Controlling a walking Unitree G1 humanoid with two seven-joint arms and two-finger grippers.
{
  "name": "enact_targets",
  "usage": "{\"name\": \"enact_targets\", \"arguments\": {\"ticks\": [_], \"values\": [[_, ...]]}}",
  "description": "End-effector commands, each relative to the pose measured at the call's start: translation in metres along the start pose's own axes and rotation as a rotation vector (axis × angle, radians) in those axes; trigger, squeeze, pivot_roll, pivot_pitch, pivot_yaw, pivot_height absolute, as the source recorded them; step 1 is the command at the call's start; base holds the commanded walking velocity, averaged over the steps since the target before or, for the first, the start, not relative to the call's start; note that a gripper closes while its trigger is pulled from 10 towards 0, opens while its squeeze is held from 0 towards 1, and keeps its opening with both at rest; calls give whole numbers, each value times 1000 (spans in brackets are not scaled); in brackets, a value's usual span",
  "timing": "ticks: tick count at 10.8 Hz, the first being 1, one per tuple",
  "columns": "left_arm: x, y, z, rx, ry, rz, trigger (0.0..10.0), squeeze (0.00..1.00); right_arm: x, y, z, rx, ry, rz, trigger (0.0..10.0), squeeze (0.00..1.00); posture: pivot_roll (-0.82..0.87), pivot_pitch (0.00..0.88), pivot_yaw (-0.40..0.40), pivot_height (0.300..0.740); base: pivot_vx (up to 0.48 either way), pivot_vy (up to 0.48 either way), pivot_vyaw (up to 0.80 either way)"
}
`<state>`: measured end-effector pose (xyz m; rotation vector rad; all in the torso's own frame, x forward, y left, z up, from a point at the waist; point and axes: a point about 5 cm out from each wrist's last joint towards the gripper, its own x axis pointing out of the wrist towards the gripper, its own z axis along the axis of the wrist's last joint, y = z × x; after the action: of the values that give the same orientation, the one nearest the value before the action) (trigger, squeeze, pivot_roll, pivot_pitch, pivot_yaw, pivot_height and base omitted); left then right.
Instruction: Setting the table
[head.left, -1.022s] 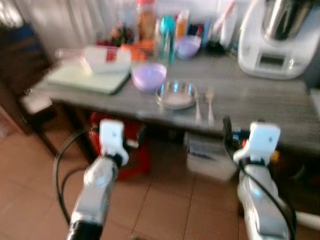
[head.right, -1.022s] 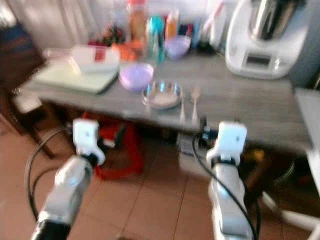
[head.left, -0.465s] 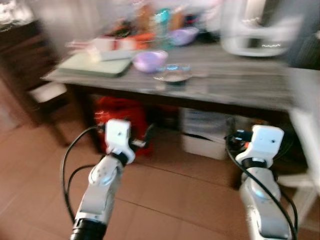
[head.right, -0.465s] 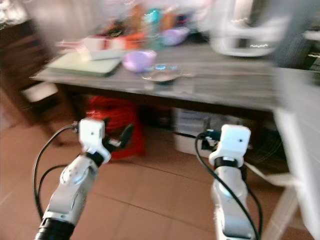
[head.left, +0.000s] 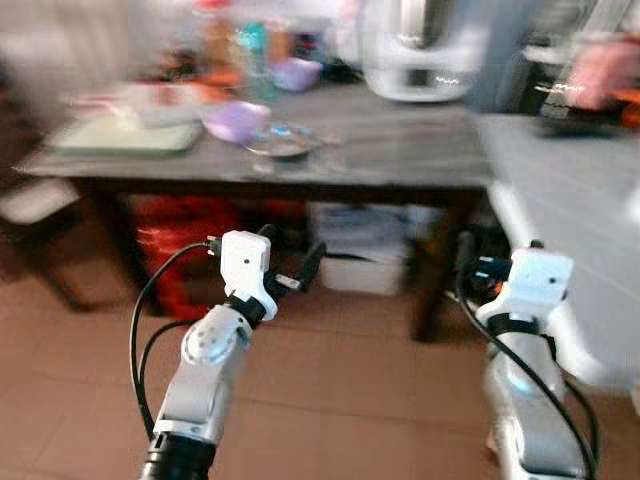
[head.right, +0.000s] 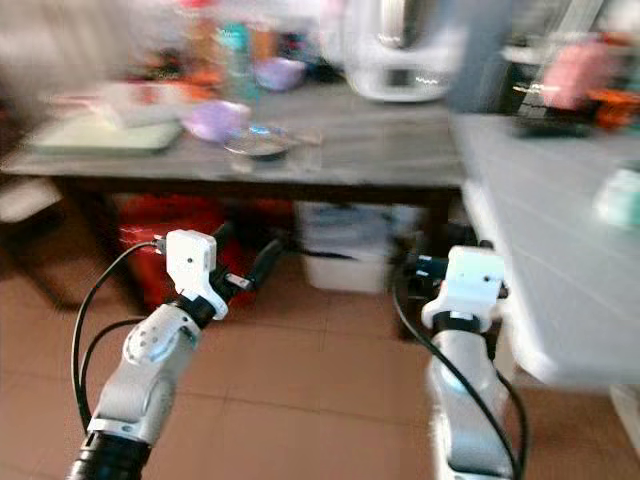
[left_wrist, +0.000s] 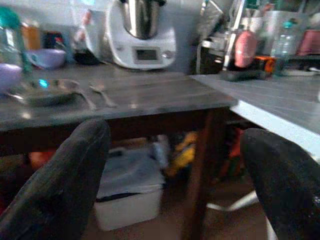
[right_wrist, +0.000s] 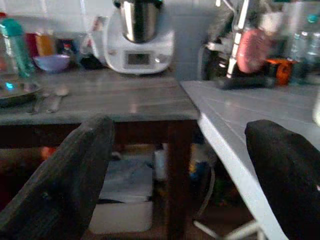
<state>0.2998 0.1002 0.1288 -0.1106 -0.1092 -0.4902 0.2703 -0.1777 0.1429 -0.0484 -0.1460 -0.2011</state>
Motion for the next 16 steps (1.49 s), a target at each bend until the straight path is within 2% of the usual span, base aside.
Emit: {"name": "enact_targets", "arguments": {"ticks": [1,16], "values": [[-2,4,1,6,4,9,10000,0,1,5,4,7,-14,13,10000,0,13,29,30,740,0,0,0],[-2,1,-2,-10,14,-14,10000,0,3,8,3,4,-14,14,10000,0,24,32,28,740,0,-304,0]]}}
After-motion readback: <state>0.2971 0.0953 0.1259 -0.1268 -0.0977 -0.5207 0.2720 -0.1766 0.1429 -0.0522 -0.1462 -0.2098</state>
